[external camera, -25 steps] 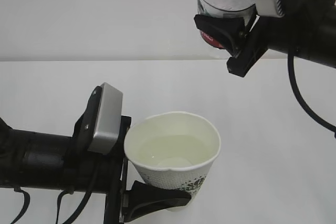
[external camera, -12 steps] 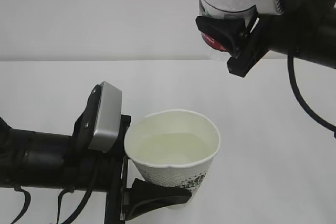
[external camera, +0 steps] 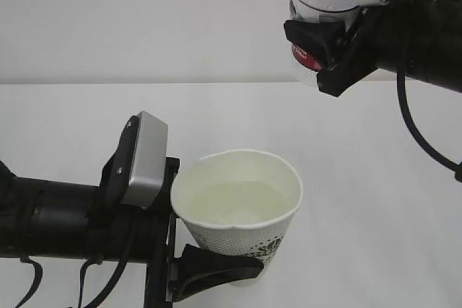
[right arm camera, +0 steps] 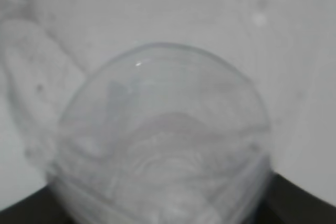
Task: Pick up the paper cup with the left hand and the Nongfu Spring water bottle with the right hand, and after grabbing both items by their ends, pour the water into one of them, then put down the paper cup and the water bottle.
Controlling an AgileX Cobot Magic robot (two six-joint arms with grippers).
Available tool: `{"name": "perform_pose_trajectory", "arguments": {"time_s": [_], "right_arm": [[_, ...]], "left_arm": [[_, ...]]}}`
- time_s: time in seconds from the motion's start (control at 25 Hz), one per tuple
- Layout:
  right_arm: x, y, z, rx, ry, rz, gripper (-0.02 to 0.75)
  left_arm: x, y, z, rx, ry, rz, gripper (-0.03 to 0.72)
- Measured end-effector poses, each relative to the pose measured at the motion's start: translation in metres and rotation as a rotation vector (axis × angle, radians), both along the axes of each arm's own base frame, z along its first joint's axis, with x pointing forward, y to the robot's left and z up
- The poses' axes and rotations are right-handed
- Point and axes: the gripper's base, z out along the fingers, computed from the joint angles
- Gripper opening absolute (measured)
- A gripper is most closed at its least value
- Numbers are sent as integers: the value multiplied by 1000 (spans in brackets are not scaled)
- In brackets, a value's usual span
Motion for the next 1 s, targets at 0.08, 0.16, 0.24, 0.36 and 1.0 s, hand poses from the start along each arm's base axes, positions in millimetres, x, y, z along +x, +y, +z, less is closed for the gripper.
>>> {"name": "perform_pose_trajectory", "arguments": {"time_s": [0.08,0.16,0.24,0.36,1.0], "right_arm": [[1,-2,0,27,18,-26,430],[2,-3,-1,42,37,-50,430],[4,-4,-2,51,54,-66,430],[7,-5,-8,71,87,-89,430],[25,-8,-49,177,269,-222,430]], "left_arm": [[0,0,0,0,0,0,492],[0,0,0,0,0,0,492],[0,0,0,0,0,0,492],[0,0,0,0,0,0,492],[0,0,0,0,0,0,492]]}}
